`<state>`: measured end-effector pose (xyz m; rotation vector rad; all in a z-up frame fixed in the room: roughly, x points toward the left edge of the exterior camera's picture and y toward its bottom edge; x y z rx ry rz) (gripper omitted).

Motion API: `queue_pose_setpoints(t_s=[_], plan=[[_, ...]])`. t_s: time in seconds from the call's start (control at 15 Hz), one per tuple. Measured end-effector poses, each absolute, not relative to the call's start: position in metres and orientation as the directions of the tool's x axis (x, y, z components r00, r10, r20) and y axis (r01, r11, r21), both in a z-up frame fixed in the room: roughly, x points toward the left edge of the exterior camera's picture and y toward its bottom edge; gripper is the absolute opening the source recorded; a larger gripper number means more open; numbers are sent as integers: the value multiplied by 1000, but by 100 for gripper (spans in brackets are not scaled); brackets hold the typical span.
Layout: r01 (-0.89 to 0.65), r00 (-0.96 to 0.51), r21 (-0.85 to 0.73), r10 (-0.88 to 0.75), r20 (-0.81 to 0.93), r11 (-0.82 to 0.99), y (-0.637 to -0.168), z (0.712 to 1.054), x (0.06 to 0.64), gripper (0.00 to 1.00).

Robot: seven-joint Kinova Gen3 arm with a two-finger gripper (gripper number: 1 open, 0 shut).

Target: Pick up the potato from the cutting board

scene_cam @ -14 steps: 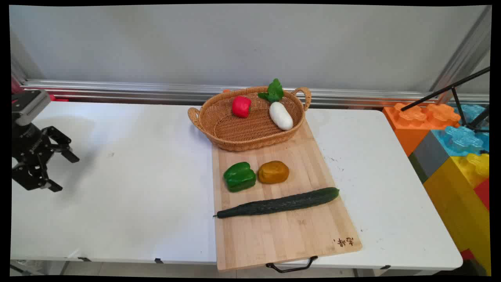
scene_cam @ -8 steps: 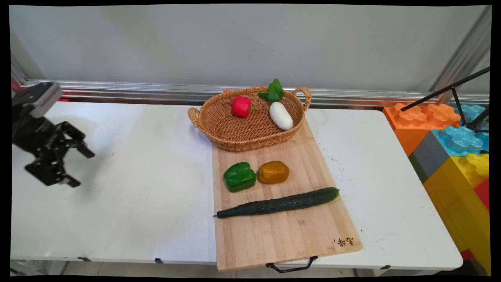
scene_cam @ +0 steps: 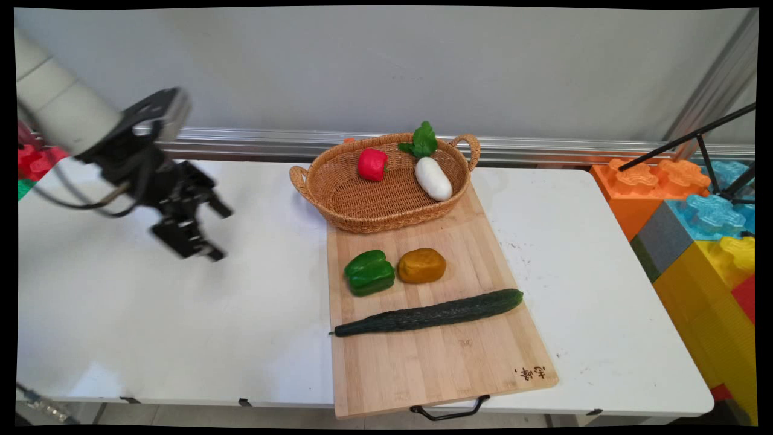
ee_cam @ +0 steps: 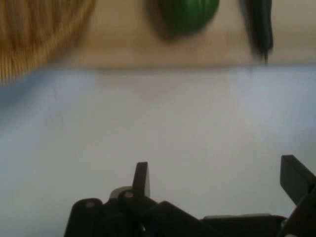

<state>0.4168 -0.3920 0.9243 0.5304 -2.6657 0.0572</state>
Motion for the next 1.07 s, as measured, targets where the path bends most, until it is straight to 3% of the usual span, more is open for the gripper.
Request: queue_pose_setpoints(t_s=[0.6, 1.07], plan=[[-373, -816, 28, -342, 465, 927, -440, 947, 279, 100], [-381, -804, 25, -344, 485, 924, -473, 908, 201, 100]])
